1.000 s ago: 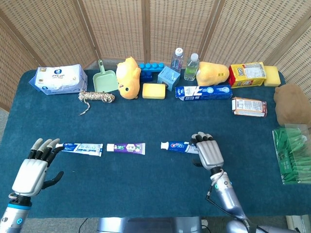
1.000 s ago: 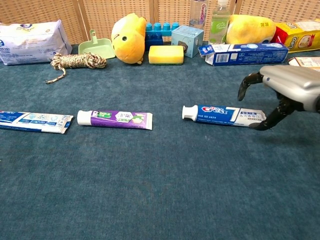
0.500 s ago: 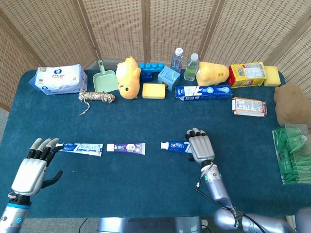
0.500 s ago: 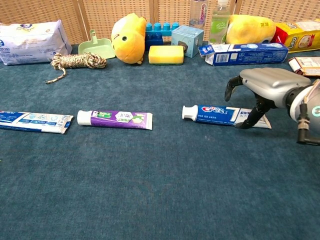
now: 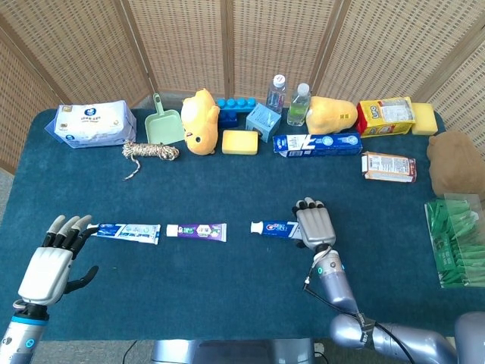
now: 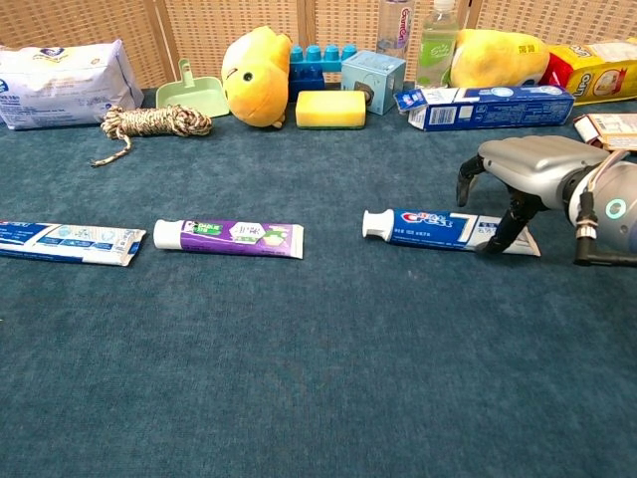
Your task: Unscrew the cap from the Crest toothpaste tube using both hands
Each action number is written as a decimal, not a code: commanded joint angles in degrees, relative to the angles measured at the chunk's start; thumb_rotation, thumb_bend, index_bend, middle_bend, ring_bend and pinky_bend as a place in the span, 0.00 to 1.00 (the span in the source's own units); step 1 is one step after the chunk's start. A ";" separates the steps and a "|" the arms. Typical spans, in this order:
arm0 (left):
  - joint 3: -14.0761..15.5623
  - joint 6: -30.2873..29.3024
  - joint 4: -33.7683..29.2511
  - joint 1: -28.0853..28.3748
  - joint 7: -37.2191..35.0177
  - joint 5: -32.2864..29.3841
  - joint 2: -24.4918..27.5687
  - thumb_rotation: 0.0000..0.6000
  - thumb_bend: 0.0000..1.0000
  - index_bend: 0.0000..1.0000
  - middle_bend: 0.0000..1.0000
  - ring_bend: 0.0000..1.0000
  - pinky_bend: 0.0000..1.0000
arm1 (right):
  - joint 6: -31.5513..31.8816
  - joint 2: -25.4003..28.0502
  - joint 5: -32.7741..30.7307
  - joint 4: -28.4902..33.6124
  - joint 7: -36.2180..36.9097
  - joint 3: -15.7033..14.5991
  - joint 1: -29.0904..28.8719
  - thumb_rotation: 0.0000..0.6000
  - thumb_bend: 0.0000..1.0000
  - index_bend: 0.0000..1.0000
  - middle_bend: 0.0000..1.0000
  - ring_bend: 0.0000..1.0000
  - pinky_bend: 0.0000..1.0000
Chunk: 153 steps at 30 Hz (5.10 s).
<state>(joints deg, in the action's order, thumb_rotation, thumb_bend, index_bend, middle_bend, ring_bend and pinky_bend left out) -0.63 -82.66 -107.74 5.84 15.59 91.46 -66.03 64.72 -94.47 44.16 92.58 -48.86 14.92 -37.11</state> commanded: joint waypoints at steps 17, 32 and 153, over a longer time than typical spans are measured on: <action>0.50 -0.57 0.09 0.16 -0.07 0.40 -0.06 1.00 0.24 0.20 0.11 0.11 0.00 | 0.84 -0.34 -4.21 0.25 -0.71 -1.90 -3.26 1.00 0.22 0.39 0.26 0.14 0.22; 1.24 -2.88 -0.09 -1.00 -1.07 1.41 0.82 1.00 0.24 0.20 0.11 0.10 0.00 | 0.73 -0.59 -3.84 0.26 3.95 -1.16 -5.00 1.00 0.29 0.81 0.59 0.51 0.55; -13.87 41.16 -1.19 46.72 -13.61 -35.15 -13.08 1.00 0.30 0.33 0.14 0.13 0.13 | -17.40 26.07 39.94 14.75 90.39 -9.15 5.33 1.00 0.36 0.96 0.82 0.80 0.90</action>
<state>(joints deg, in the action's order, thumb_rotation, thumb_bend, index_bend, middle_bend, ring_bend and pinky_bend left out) -14.52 -41.52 -108.95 52.52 2.00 56.34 -79.07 47.26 -68.45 83.99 107.35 41.41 5.85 -31.76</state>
